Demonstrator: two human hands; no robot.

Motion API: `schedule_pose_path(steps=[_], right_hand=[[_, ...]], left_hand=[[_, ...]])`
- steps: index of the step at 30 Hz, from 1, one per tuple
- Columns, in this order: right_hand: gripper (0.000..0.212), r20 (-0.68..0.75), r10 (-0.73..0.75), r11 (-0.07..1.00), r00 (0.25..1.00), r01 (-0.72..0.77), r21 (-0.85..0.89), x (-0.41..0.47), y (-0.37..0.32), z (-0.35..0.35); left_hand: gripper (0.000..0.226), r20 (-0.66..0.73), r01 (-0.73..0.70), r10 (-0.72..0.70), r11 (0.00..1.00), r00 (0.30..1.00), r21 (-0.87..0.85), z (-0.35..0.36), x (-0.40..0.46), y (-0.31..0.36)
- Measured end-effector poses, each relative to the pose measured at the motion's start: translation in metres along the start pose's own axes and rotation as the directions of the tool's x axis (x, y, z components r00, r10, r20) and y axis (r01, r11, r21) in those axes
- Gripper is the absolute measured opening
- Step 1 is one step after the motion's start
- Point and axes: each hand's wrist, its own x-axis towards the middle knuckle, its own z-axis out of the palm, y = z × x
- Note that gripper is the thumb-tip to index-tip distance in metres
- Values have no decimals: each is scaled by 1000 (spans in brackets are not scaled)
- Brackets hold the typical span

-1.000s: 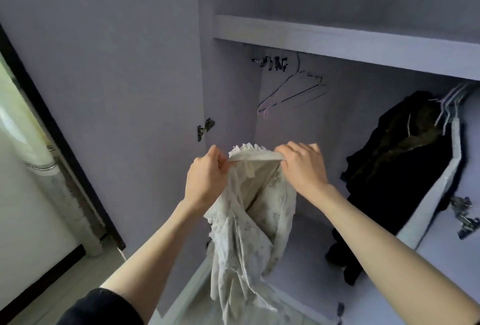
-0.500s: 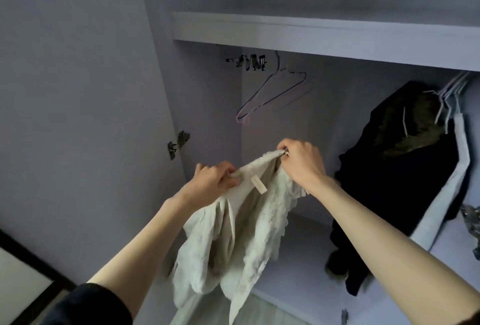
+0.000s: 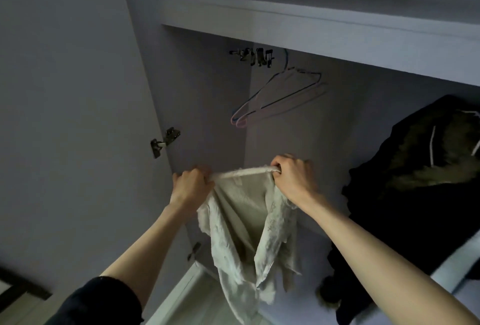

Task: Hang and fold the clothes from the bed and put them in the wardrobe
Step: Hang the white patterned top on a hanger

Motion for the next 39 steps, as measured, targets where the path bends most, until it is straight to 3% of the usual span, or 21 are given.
schedule_pose_path(steps=[2, 5, 10, 13, 15, 16, 19, 20, 22, 25, 27, 30, 34, 39], right_hand=[[17, 8, 19, 999, 1000, -19, 41, 7, 3, 2], [16, 60, 69, 994, 996, -74, 84, 15, 8, 6], [19, 265, 122, 986, 956, -148, 83, 27, 8, 14], [21, 394, 133, 968, 909, -204, 144, 35, 4, 24], [29, 365, 136, 923, 921, -251, 291, 48, -5, 28], [33, 317, 141, 883, 938, -264, 388, 57, -10, 28], [21, 197, 236, 648, 951, -305, 698, 87, -38, 24], [15, 218, 269, 525, 938, -332, 784, 97, -46, 22], [27, 325, 279, 238, 904, -393, 888, 118, -59, 18], [29, 487, 302, -233, 819, -432, 871, 145, -65, 13], [25, 534, 308, -386, 787, -410, 826, 156, -63, 12], [26, 522, 371, -433, 768, -354, 829, 162, -62, 17], [33, 416, 518, -304, 747, -294, 906, 161, -55, 16], [33, 362, 475, -223, 802, -289, 931, 149, -33, 7]], left_hand=[[14, -20, -7, 6, 999, 1000, -45, -5, 8, 3], [13, 2, 47, -48, 957, 999, -286, -15, 23, 5], [17, 223, 137, -11, 819, 975, -557, -32, 31, -1], [15, 218, 138, -4, 785, 976, -604, -40, 33, -7], [5, 216, 135, -8, 804, 976, -579, -46, 42, -10], [15, 215, 124, -4, 825, 977, -552, -49, 46, -12], [19, 205, 58, 54, 860, 977, -507, -54, 55, -14], [20, 200, 49, 64, 855, 978, -516, -54, 55, -15], [27, 187, 35, 75, 851, 980, -525, -58, 57, -17], [31, 172, 18, 83, 857, 982, -515, -67, 63, -27], [23, 172, 32, 71, 847, 983, -530, -73, 65, -33], [15, 164, 42, 60, 832, 985, -554, -79, 68, -40], [23, 154, 44, 49, 836, 987, -547, -81, 70, -44], [25, 187, 38, 82, 827, 979, -561, -74, 75, -37]])
